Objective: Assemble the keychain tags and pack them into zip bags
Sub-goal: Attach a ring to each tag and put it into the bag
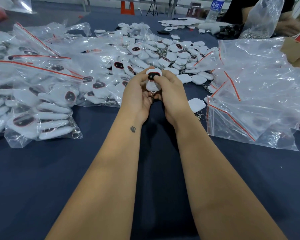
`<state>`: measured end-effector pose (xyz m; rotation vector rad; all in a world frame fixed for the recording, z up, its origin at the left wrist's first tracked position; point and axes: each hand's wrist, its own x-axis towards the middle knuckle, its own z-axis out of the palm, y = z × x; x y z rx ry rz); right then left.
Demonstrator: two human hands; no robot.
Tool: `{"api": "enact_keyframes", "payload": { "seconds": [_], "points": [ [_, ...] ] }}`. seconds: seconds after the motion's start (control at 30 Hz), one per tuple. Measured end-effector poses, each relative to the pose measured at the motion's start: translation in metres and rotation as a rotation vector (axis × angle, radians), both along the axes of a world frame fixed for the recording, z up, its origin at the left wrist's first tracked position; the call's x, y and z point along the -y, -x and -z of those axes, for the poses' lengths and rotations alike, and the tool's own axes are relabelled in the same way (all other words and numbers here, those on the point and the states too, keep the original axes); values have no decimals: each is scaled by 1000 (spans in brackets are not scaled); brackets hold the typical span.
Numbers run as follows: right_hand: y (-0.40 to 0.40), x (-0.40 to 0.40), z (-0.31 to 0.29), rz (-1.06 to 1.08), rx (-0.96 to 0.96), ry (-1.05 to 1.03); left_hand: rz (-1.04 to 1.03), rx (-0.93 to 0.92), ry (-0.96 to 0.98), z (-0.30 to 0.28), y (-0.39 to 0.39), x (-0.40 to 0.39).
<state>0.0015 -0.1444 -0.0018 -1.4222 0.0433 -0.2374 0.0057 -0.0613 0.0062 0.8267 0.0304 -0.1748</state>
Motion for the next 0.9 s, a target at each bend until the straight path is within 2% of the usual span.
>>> {"api": "enact_keyframes", "payload": {
  "seconds": [0.5, 0.9],
  "points": [
    [-1, 0, 0, -4, -9, 27, 14, 41, -60, 2, -3, -1],
    [-1, -1, -2, -1, -40, 71, -88, 42, -142, 0, -2, 6]
  ]
}}
